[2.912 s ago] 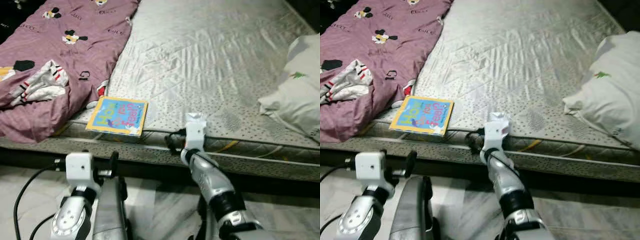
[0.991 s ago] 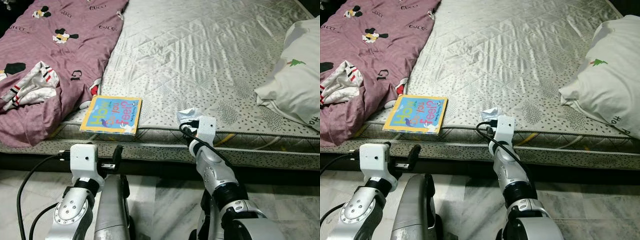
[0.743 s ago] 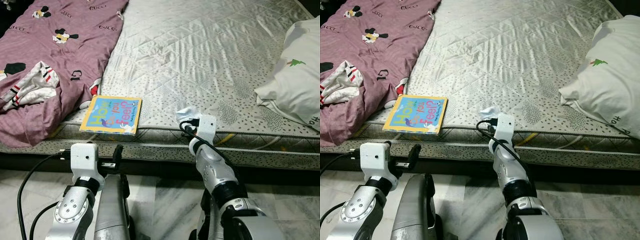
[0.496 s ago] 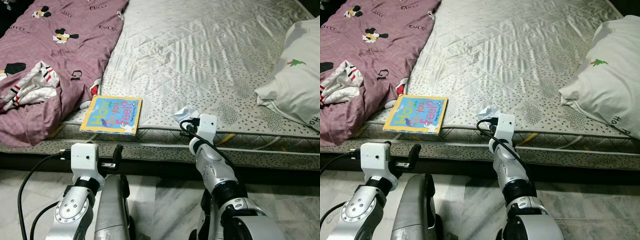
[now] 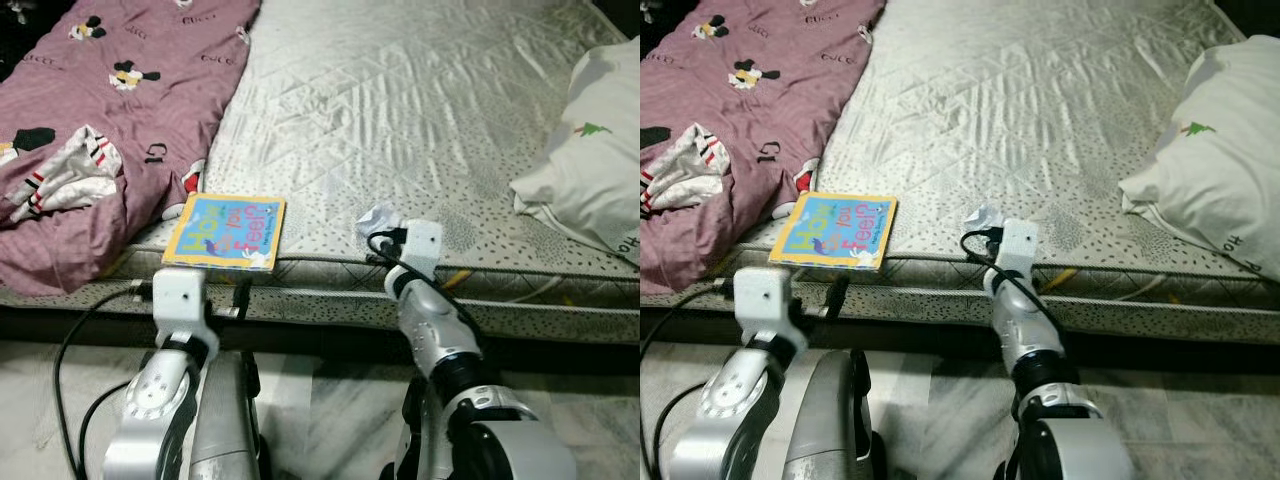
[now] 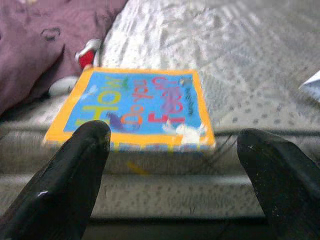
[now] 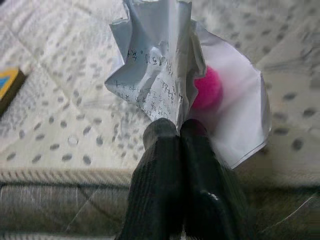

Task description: Clean up the room

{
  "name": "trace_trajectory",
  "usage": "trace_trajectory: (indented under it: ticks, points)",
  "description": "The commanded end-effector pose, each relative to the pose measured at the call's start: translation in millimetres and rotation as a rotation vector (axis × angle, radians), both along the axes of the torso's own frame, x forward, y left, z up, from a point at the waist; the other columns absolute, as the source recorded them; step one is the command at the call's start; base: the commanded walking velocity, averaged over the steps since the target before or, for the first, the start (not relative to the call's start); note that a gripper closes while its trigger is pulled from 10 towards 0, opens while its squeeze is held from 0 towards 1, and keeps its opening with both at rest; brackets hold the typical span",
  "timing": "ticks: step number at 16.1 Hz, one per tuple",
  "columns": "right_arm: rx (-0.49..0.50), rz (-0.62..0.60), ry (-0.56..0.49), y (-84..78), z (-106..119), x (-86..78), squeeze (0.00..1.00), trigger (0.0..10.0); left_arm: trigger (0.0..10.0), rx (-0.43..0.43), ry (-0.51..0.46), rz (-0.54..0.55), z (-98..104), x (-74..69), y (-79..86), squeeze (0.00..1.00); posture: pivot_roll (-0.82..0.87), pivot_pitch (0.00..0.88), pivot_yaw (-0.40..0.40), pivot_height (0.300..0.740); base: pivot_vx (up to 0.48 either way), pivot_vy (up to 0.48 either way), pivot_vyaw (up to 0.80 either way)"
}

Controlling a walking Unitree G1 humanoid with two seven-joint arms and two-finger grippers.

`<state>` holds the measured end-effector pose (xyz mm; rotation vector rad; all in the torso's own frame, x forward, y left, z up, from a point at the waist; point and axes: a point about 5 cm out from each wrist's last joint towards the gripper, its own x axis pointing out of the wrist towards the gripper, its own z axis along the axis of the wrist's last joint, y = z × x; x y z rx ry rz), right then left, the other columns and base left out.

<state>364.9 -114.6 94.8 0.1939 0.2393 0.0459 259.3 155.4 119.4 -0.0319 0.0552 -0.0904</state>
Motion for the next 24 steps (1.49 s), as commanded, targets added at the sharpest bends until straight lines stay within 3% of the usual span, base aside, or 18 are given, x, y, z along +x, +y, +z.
trace_trajectory:
  ticks: [1, 4, 7, 8, 9, 12, 14, 18, 21, 24]
  points:
    - [0.014, 0.006, -0.044, -1.5, 8, 3.9, 0.00, 0.0, 10.0, 0.010, -0.017, 0.047, -1, 6.3, 6.5, 0.00, 0.13, 0.021, 0.008, 0.521, 0.000, 0.000, 0.00]
    - [0.033, 0.011, -0.105, -8.5, 13, 1.9, 0.00, 0.0, 10.0, 0.005, -0.067, 0.086, 5, 16.4, 11.7, 0.00, 0.11, 0.000, 0.007, 0.521, 0.000, 0.000, 0.00]
    - [0.066, -0.007, -0.214, -18.8, 16, -9.4, 0.00, 0.0, 10.0, 0.079, -0.162, 0.118, 15, 22.8, 22.6, 0.00, 0.08, 0.000, 0.009, 0.521, 0.000, 0.000, 0.00]
    - [0.060, -0.003, -0.220, -19.2, 16, -9.7, 0.00, 8.9, 10.0, 0.078, -0.161, 0.119, 15, 23.5, 23.0, 0.00, 0.08, 0.000, 0.009, 0.521, 0.000, 0.000, 0.00]
    - [0.045, -0.006, -0.230, -22.5, 16, -11.4, 0.00, 10.0, 10.0, 0.075, -0.155, 0.141, 11, 26.2, 26.1, 0.00, 0.06, 0.000, 0.014, 0.521, 0.000, 0.000, 0.00]
    - [0.012, -0.014, -0.272, -29.6, 22, -13.8, 0.00, 10.0, 10.0, 0.077, -0.212, 0.181, 13, 28.7, 28.5, 0.00, 0.03, 0.000, 0.018, 0.521, 0.000, 0.000, 0.00]
    - [-0.007, -0.007, -0.330, -34.0, 31, -16.8, 0.00, 10.0, 10.0, 0.087, -0.256, 0.203, 16, 23.9, 31.0, 0.00, 0.03, 0.000, 0.014, 0.521, 0.000, 0.000, 0.00]
    - [-0.041, -0.002, -0.371, -37.2, 40, -19.6, 0.00, 10.0, 10.0, 0.102, -0.257, 0.239, 9, 11.3, 34.9, 0.00, 0.05, 0.000, 0.010, 0.521, 0.000, 0.000, 0.00]
    - [-0.053, -0.026, -0.338, -40.4, 31, -20.7, 0.00, 10.0, 10.0, 0.104, -0.213, 0.240, -5, 5.2, 34.3, 0.00, 0.05, 0.000, 0.014, 0.551, 0.000, 0.000, 0.00]
    - [-0.063, -0.036, -0.348, -44.2, 37, -15.2, 0.00, 10.0, 10.0, 0.089, -0.231, 0.199, 2, 15.5, 25.6, 0.00, 0.04, 0.000, 0.019, 0.586, 0.000, 0.000, 0.00]
